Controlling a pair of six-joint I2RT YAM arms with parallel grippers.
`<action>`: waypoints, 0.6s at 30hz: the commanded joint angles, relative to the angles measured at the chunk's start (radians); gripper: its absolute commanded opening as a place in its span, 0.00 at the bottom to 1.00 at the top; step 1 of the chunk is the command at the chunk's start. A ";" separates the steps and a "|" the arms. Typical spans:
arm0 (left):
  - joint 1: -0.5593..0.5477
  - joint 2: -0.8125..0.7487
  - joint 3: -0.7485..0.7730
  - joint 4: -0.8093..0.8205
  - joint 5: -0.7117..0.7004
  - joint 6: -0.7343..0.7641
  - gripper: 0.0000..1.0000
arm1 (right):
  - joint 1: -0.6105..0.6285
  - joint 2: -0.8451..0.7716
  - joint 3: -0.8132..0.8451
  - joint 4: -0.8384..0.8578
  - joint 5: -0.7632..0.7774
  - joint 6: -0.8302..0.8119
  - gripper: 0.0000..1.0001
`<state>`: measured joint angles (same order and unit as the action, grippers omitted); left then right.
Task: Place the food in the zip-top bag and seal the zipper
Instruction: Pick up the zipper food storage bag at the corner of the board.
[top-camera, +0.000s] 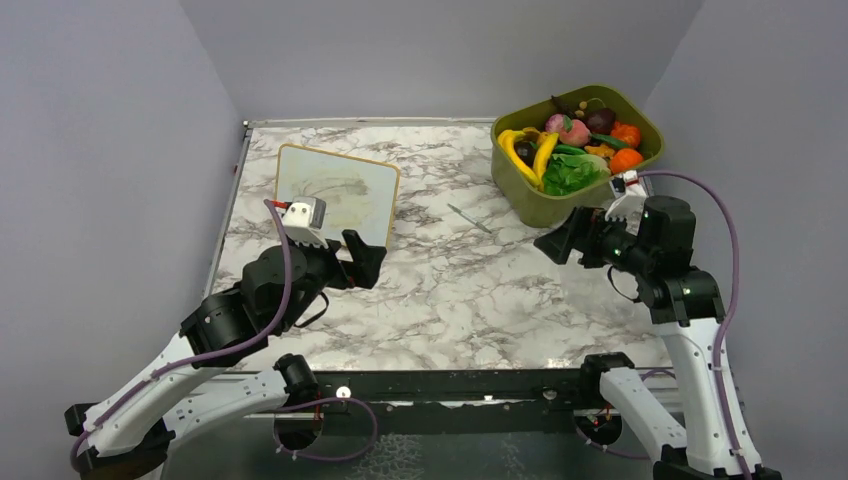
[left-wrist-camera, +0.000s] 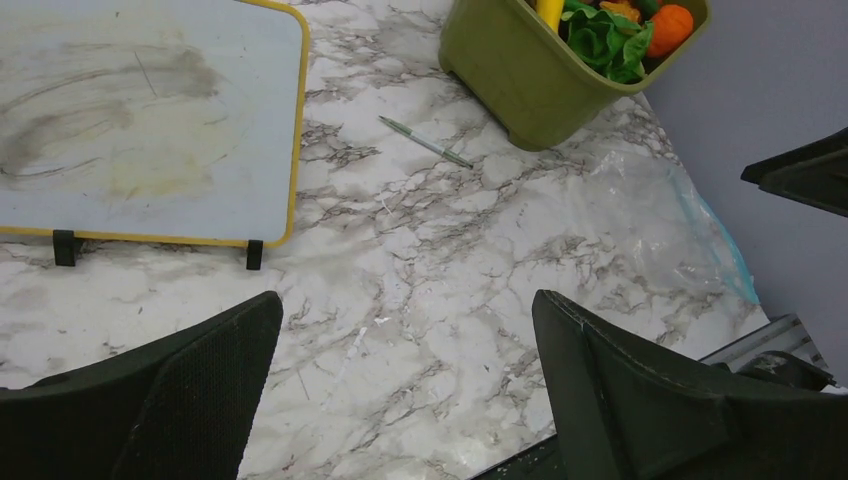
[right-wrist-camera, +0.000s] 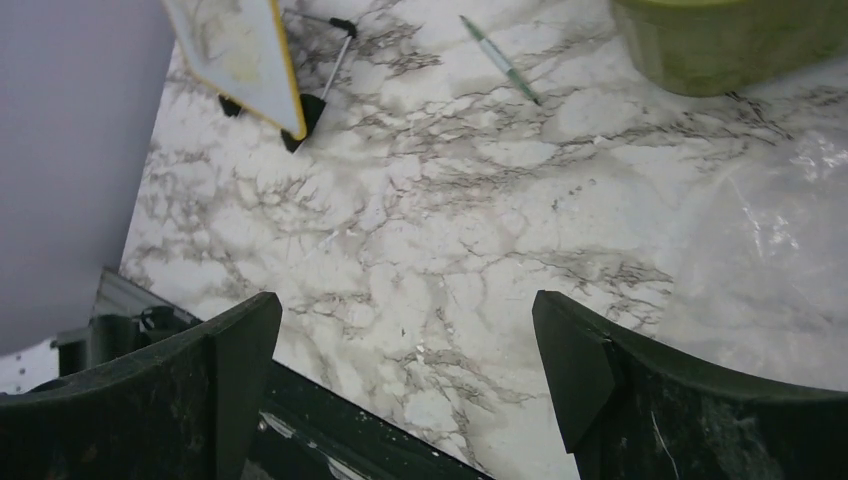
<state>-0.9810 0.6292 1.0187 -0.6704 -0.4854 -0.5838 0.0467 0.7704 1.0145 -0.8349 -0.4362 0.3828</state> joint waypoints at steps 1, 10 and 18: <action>0.003 -0.006 -0.001 0.051 -0.024 0.052 1.00 | 0.053 -0.049 -0.013 0.072 -0.113 -0.098 1.00; 0.004 0.039 -0.042 0.186 0.023 0.152 1.00 | 0.073 -0.067 -0.061 0.152 -0.250 -0.063 1.00; 0.004 0.071 -0.139 0.337 0.093 0.191 1.00 | 0.171 0.006 -0.001 0.159 -0.202 -0.080 1.00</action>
<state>-0.9810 0.6815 0.9073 -0.4503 -0.4385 -0.4332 0.1848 0.7536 0.9581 -0.7055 -0.6353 0.3229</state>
